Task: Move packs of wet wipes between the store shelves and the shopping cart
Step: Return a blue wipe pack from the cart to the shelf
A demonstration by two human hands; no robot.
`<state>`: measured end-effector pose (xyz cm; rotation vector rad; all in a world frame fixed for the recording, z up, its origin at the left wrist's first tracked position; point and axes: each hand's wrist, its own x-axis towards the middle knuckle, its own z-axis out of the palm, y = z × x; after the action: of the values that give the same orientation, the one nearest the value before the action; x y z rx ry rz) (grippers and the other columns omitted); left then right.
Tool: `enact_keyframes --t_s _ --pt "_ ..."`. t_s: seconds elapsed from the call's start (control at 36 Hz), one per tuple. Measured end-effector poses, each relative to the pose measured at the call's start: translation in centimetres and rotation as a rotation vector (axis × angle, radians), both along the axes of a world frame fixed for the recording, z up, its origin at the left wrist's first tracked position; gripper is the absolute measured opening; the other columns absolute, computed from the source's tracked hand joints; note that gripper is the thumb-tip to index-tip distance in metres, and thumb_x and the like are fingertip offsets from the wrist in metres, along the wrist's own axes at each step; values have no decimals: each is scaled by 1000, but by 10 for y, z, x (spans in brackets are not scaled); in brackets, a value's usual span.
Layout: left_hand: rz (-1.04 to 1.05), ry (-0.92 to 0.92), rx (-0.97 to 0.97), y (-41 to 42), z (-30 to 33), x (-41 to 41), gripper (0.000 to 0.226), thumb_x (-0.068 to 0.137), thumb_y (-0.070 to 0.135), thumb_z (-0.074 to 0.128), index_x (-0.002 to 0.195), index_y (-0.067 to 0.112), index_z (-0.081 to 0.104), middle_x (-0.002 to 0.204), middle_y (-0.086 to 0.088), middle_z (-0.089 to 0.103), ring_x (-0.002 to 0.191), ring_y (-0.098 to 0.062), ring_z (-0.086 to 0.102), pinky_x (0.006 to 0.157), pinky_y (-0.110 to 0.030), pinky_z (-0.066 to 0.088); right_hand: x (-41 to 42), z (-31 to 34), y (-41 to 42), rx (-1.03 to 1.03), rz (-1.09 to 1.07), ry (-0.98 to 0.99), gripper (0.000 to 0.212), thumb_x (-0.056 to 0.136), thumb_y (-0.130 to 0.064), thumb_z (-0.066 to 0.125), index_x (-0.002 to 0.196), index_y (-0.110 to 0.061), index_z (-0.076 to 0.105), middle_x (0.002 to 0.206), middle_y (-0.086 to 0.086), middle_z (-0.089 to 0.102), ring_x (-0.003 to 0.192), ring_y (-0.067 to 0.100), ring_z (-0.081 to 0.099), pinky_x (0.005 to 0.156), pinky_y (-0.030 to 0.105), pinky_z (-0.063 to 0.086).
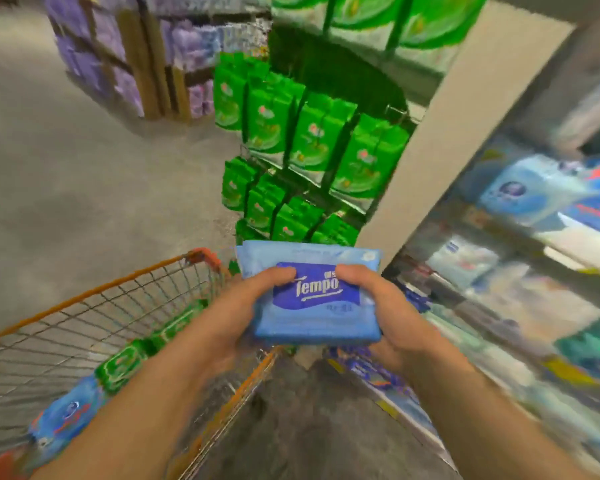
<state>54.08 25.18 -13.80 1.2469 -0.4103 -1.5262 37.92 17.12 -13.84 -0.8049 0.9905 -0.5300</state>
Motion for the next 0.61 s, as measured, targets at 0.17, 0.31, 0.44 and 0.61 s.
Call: enact_keyframes --t_s 0.17,0.31,0.44,0.61 --pt "-244 6 -79 -44 20 -98 40 69 34 77 98 6 72 74 -5 76 61 -18 73 59 -29 61 -115 29 -1 -10 -220 -16 67 65 -28 82 125 -2 69 119 24 71 117 42 65 108 57 47" --pt "-452 -12 -60 -67 41 -192 74 47 40 85 114 11 74 106 -14 76 99 -37 72 97 -56 52 -217 47 9 -77 -387 33 66 57 -31 86 117 -6 72 109 21 76 102 38 72 96 50 55" --pt "-520 -63 -142 -74 63 -293 11 86 17 62 93 10 68 65 -6 73 48 -15 68 38 -19 48 -311 56 19 -116 -547 -33 65 65 -28 83 123 -2 70 114 23 73 109 41 70 96 50 56" --pt "-669 -17 -194 -111 55 -370 40 43 41 86 76 20 79 81 -8 77 74 -24 74 104 -51 44 -394 60 21 -148 -599 -35 88 45 -40 92 123 -5 72 117 21 73 112 39 69 107 54 49"
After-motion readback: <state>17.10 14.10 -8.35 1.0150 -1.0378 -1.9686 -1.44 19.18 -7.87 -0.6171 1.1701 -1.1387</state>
